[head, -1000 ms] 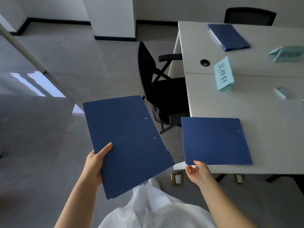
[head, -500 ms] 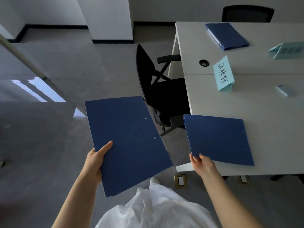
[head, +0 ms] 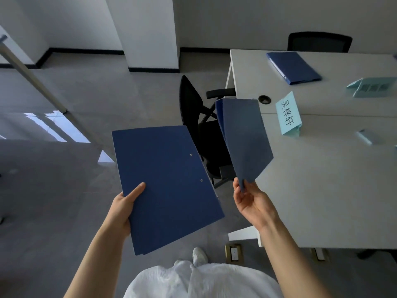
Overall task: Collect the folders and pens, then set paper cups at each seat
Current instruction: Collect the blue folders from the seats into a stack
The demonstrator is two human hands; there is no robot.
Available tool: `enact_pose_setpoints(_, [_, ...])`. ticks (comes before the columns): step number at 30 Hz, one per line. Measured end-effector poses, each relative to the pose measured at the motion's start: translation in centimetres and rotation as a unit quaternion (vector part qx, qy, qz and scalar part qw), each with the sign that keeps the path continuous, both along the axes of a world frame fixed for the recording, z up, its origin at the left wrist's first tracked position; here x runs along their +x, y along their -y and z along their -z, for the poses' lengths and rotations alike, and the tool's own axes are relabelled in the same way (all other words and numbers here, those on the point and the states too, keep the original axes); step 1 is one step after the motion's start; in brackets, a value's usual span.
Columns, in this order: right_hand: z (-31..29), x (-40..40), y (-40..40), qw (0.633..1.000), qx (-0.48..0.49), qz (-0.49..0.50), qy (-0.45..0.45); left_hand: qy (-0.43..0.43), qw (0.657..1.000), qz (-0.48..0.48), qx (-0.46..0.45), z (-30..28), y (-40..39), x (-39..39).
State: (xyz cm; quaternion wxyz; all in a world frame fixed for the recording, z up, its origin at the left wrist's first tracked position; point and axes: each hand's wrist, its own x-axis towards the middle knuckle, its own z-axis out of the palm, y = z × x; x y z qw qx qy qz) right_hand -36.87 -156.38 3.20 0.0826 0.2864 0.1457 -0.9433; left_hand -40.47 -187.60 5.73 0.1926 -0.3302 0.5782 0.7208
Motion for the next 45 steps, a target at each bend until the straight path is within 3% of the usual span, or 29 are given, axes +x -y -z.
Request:
enact_pose_setpoints(3, [-0.9, -0.5, -0.7, 0.982, 0.117, -0.143, -0.032, -0.007, 1.0, -0.003, -0.003, -0.5, 0.0, -0.3])
enact_pose_setpoints(7, [-2.1, -2.0, -1.2, 0.929, 0.217, -0.29, -0.081, -0.004, 1.0, -0.013, -0.023, -0.9, 0.4, -0.6])
enact_pose_setpoints(12, [-1.8, -3.9, 0.5, 0.819, 0.35, -0.442, -0.108, 0.017, 0.998, -0.04, -0.05, -0.4, 2.0, -1.1])
enact_pose_setpoints(20, [-2.5, -10.8, 8.2, 0.641, 0.525, -0.553, -0.087, 0.001, 0.998, -0.054, -0.037, 0.0, 7.2, -5.6])
enact_pose_setpoints(28, [-2.4, -22.4, 19.2, 0.492, 0.627, -0.599, -0.08, -0.004, 0.998, -0.057, -0.036, 0.1, 18.1, -16.1])
enact_pose_setpoints(30, [-2.7, -24.9, 21.5, 0.509, 0.627, -0.586, -0.074, -0.006, 0.998, -0.051, -0.032, -0.2, 20.3, -18.5])
enact_pose_setpoints(34, [-2.2, -30.1, 25.6, 0.593, 0.623, -0.507, -0.056, -0.001, 0.999, -0.031, -0.019, -0.8, 23.8, -24.1])
enact_pose_setpoints(39, [-1.1, -34.7, 29.0, 0.754, 0.529, -0.39, -0.006, 0.009, 1.0, -0.01, 0.001, -0.6, 24.6, -29.9])
enact_pose_setpoints(45, [0.3, -43.0, 29.8, 0.775, 0.559, -0.295, 0.021, 0.018, 0.998, -0.036, 0.05, 0.3, 23.2, -39.8])
